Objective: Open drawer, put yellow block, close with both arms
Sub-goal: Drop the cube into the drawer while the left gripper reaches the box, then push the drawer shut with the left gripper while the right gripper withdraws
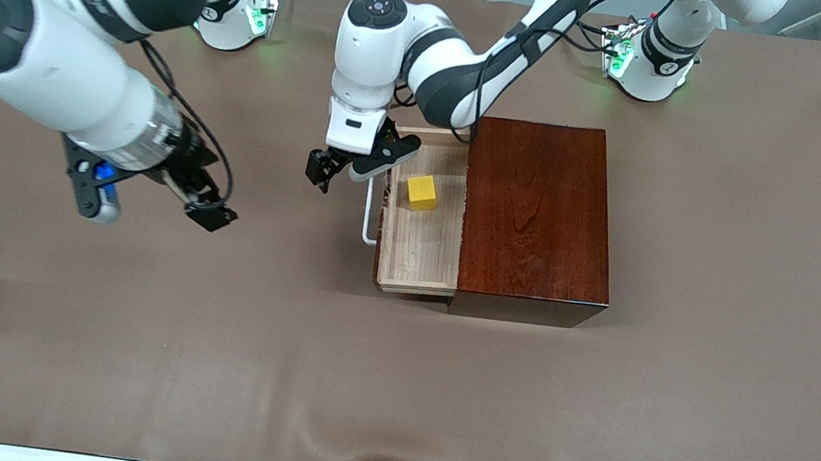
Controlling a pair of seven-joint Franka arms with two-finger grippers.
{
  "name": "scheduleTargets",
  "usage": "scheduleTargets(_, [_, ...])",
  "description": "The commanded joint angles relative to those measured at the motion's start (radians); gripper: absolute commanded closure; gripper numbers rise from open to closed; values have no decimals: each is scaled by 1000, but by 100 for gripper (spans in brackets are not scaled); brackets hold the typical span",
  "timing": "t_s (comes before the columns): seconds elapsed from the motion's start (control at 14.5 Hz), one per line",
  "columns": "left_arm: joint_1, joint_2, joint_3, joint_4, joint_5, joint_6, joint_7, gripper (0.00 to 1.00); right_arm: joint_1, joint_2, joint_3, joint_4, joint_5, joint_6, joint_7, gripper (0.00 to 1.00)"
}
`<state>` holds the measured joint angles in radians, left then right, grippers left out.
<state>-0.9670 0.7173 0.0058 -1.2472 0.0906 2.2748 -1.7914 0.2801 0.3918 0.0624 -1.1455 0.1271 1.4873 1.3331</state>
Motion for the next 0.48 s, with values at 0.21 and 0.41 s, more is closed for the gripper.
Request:
scheduleTargets(0.21, [-90, 131, 109, 51, 20, 140, -115, 0, -68, -51, 16, -3, -15, -73, -250, 0])
scheduleTargets(0.41, [-91, 152, 111, 66, 21, 169, -167, 0, -81, -65, 11, -2, -21, -111, -385, 0])
